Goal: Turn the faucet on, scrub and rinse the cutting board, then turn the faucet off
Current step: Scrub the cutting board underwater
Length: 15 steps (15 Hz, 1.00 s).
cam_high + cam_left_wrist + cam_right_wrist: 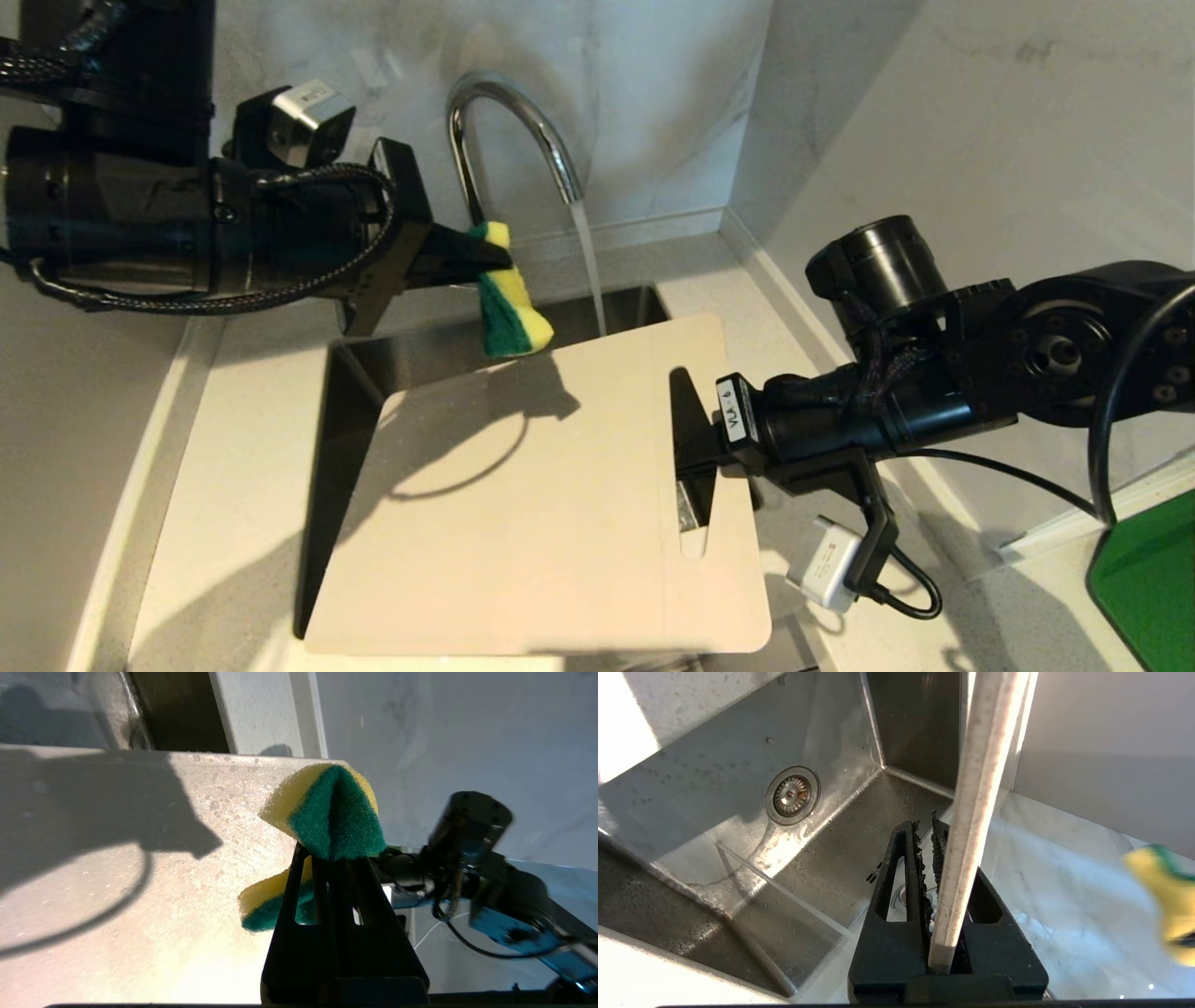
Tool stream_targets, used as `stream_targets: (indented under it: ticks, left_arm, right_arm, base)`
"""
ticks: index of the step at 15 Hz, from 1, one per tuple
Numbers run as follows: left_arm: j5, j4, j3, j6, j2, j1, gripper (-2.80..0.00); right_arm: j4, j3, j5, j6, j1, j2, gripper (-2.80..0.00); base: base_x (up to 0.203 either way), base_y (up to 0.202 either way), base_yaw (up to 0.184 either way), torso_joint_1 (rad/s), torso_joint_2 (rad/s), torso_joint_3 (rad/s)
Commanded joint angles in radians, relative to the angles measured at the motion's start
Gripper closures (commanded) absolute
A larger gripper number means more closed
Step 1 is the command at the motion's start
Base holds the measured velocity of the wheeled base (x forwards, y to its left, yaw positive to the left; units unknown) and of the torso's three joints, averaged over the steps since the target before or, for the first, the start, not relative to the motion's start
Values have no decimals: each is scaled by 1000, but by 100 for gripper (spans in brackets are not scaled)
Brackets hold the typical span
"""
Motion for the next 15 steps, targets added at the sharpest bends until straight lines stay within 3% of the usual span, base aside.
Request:
stream_targets:
  ticks: [1,15]
  left_arm:
    - [0,2,-21,-5,71,-11,0]
    - [5,4,26,6,170,-56,0]
  right_arm:
    - [1,10,4,-15,-1,-12,0]
    - [-26,23,4,-2,-1,-14,0]
  base:
    - [0,0,0,0,0,0]
    - [0,0,0,0,0,0]
